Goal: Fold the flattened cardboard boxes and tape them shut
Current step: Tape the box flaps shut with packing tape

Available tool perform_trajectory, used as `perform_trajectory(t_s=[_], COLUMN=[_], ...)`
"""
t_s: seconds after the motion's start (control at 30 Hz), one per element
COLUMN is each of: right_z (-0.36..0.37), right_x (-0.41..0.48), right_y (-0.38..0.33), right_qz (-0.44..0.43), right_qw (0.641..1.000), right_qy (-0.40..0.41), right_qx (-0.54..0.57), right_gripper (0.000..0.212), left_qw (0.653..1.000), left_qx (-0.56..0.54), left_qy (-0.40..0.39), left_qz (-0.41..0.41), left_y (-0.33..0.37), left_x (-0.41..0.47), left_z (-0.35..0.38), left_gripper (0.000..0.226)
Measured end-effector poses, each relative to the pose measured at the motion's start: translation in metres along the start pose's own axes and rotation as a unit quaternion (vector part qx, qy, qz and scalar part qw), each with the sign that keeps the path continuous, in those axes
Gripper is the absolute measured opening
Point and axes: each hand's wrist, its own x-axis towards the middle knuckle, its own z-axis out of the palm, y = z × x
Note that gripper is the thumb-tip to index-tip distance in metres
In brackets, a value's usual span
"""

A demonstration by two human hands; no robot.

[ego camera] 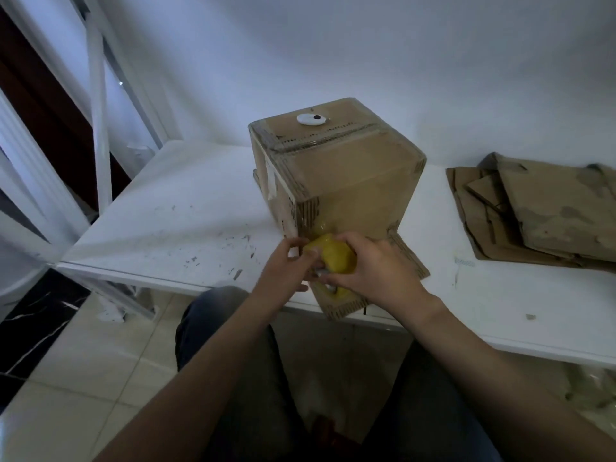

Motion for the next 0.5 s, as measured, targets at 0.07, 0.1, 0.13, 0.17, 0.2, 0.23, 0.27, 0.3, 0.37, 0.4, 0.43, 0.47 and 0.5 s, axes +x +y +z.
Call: perform_trajectory(t_s=[0.07,0.1,0.13,0.17,0.2,0.23,0.27,0.3,0.37,0.4,0.43,0.47,0.5], right_z=[-0.003,-0.006,-0.010,-0.014,-0.020,-0.027,-0.034,-0.040,-0.052,-0.057,-0.061,-0.065,-0.068], right_x=[0.000,0.000,0.001,0.004,0.007,0.012,0.018,0.025,0.040,0.048,0.059,0.070,0.081], right_y=[-0.001,-0.001,-0.001,0.000,0.000,-0.001,-0.003,-0.005,-0.010,-0.013,-0.016,-0.018,-0.021], right_qz=[-0.005,-0.011,-0.019,-0.025,-0.032,-0.038,-0.047,-0.060,-0.089,-0.098,-0.101,-0.104,-0.106], right_qw=[1.000,1.000,1.000,1.000,0.999,0.999,0.998,0.997,0.993,0.991,0.990,0.988,0.986], right_qy=[-0.013,-0.020,-0.022,-0.019,-0.011,0.000,0.017,0.036,0.073,0.088,0.102,0.115,0.126], right_qx=[0.006,0.010,0.009,0.001,-0.010,-0.021,-0.026,-0.025,-0.013,-0.008,-0.006,-0.011,-0.025], right_gripper=[0.068,0.065,0.059,0.052,0.045,0.039,0.036,0.032,0.027,0.025,0.024,0.024,0.025], left_qw=[0.995,0.992,0.991,0.992,0.992,0.991,0.990,0.989,0.990,0.990,0.991,0.991,0.992], left_qx=[-0.098,-0.124,-0.129,-0.123,-0.117,-0.121,-0.129,-0.135,-0.130,-0.127,-0.122,-0.116,-0.109], left_qy=[0.002,0.016,0.026,0.030,0.031,0.034,0.035,0.035,0.034,0.032,0.032,0.031,0.031], left_qz=[-0.027,-0.031,-0.031,-0.031,-0.033,-0.037,-0.041,-0.044,-0.050,-0.051,-0.054,-0.057,-0.059], left_y=[0.006,0.010,0.012,0.014,0.015,0.017,0.019,0.020,0.021,0.021,0.021,0.021,0.022], left_x=[-0.003,-0.004,-0.004,-0.004,-0.004,-0.005,-0.006,-0.006,-0.006,-0.006,-0.006,-0.006,-0.005], left_z=[0.008,0.011,0.012,0.013,0.013,0.014,0.014,0.014,0.013,0.012,0.012,0.011,0.010], left_gripper=[0.031,0.031,0.032,0.031,0.030,0.028,0.027,0.026,0.025,0.025,0.025,0.025,0.024])
